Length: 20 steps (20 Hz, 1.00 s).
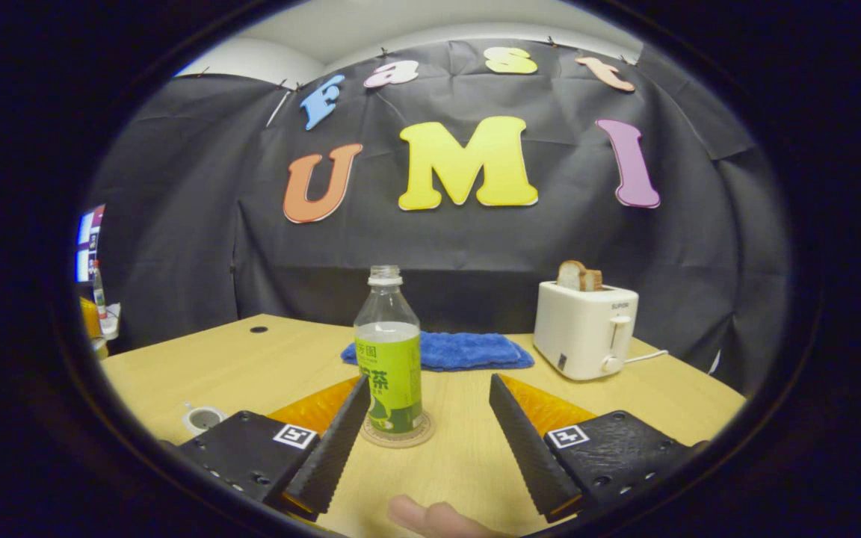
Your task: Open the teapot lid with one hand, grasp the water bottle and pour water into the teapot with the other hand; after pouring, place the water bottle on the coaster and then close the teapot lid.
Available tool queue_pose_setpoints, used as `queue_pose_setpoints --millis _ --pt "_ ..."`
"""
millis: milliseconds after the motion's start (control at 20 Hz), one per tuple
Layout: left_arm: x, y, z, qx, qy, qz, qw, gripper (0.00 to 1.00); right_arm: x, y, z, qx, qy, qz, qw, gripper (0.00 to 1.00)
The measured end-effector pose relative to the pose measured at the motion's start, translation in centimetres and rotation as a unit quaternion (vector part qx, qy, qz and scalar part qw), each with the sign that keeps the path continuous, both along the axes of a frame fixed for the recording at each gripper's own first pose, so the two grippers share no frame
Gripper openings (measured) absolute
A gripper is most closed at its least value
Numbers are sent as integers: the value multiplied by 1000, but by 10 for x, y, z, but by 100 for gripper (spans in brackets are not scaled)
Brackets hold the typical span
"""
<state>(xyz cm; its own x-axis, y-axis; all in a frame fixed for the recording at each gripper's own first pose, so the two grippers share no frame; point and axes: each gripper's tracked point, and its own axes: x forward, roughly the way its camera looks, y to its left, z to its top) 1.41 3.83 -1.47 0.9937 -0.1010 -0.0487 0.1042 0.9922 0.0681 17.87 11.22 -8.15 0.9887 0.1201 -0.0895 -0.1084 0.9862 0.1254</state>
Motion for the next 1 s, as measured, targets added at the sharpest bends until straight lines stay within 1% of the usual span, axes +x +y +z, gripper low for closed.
queue_pose_setpoints --millis 150,250,300,400,550,600,650,750,900,1000 --pt "0 -4 7 -1 -13 5 1000 5 -30 -33 13 -21 -19 -17 999 96" --pt "0 -8 10 -1 -22 7 1000 5 -48 -58 19 -45 -21 -34 998 94" --pt "0 -11 8 0 -22 6 1000 5 -58 -67 22 -49 -19 -37 998 94" --pt "-2 -14 12 -1 -28 7 1000 5 -78 -78 29 -46 -13 -35 998 95" --pt "-8 -22 19 -10 -40 3 999 5 -105 -101 42 -33 -11 -49 998 95" --pt "-9 -25 23 -14 -45 1 999 5 -112 -107 47 -25 -14 -51 998 94" --pt "-9 -24 26 -15 -49 4 999 5 -119 -109 49 -18 -19 -50 998 95" --pt "-8 -24 27 -19 -57 10 998 5 -130 -109 53 -10 -34 -40 999 94" --pt "1 -29 23 -33 -49 6 998 5 -136 -106 52 -25 -32 -26 999 94" --pt "12 -31 23 -31 -51 5 998 5 -138 -105 52 -30 -34 -22 999 95"
